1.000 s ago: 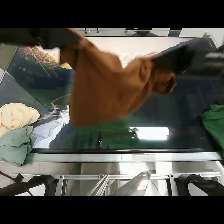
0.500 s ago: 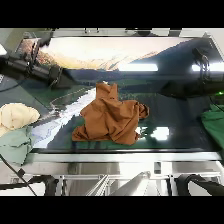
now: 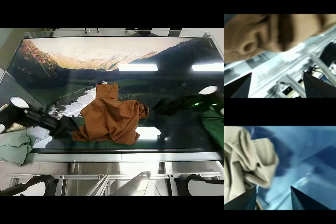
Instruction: Fold the shirts.
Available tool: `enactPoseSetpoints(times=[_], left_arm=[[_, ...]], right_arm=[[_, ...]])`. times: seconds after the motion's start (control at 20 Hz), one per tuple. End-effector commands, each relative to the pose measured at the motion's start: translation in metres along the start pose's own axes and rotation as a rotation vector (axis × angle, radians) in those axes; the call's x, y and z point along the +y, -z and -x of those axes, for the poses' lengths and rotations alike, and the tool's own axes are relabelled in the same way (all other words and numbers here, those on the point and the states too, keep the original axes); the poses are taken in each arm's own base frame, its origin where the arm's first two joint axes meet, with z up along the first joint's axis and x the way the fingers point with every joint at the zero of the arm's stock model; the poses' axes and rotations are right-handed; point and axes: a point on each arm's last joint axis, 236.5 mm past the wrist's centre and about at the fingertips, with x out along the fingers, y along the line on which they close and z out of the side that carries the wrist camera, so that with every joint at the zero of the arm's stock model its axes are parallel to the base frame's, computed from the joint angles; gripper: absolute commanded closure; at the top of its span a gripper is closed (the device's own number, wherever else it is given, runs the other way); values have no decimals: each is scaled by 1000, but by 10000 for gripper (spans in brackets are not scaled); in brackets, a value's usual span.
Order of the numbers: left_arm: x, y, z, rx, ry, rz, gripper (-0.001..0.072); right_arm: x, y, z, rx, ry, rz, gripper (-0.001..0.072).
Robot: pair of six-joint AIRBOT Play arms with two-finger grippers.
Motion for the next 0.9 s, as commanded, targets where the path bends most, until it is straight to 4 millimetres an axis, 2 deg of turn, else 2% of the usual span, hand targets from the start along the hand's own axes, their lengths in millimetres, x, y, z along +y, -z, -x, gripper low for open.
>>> enactPoseSetpoints(times=[0.0, 0.1, 0.15, 0.2, 0.25, 0.35, 0.4, 0.55, 0.65, 0.7, 0.8, 0.85], left_arm=[[35, 8, -44, 15, -73, 70, 14], [38, -8, -55, 27, -97, 60, 16], [33, -18, -57, 32, -94, 50, 108], [28, -29, -57, 37, -98, 23, 422], [21, -40, -55, 33, -99, -41, 702], [2, -63, -44, -10, -106, -115, 705], [-11, -70, -33, -35, -101, -154, 705], [-59, -83, 16, -162, -92, -278, 683], [-113, -73, 58, -260, -7, -382, 682], [-146, -64, 86, -340, 48, -460, 683], [-208, -40, 147, -529, 130, -608, 682], [-236, -22, 181, -632, 153, -687, 682]], right_arm=[[14, 6, -58, 64, -154, -47, 256], [28, 3, -68, 67, -205, -35, 423], [35, -1, -67, 61, -221, -27, 617], [44, -4, -61, 58, -237, -9, 687], [52, -7, -52, 54, -249, 21, 687], [71, -15, -21, 21, -283, 63, 687], [80, -18, 1, -9, -297, 84, 687], [108, -23, 73, -124, -321, 153, 687], [135, -17, 120, -207, -334, 222, 688], [151, -11, 142, -252, -341, 272, 687], [201, 8, 189, -354, -398, 395, 688], [234, 21, 216, -420, -454, 469, 687]])
